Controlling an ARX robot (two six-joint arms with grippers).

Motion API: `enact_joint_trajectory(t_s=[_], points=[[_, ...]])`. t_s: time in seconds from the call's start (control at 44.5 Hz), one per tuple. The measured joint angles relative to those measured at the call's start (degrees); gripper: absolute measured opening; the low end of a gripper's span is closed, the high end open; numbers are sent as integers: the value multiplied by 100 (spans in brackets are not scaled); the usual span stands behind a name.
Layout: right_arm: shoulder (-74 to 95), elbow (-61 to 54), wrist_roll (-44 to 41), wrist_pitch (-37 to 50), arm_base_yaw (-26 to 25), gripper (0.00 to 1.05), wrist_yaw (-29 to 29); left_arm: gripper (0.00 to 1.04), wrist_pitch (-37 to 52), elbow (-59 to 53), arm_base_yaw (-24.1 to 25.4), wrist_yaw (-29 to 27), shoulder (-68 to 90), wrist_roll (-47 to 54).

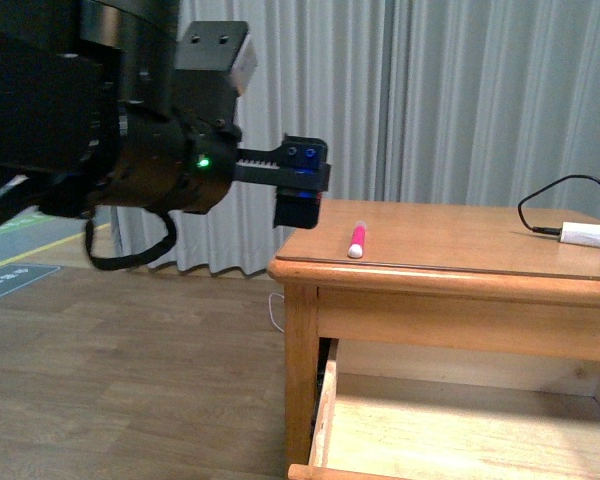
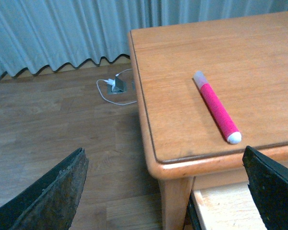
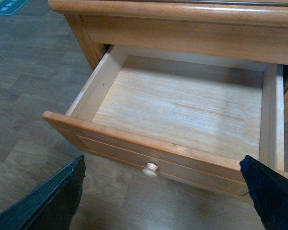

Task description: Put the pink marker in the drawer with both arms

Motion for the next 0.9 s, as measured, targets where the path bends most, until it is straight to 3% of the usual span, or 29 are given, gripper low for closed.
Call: enact_joint_trajectory(t_s=[0.494, 0.899], points=[[0, -2, 0, 0, 0, 96, 0, 99, -2039, 3403, -350, 166, 2365, -463], [0, -2, 0, 0, 0, 96, 0, 99, -3303, 4918, -577, 129, 3285, -990]])
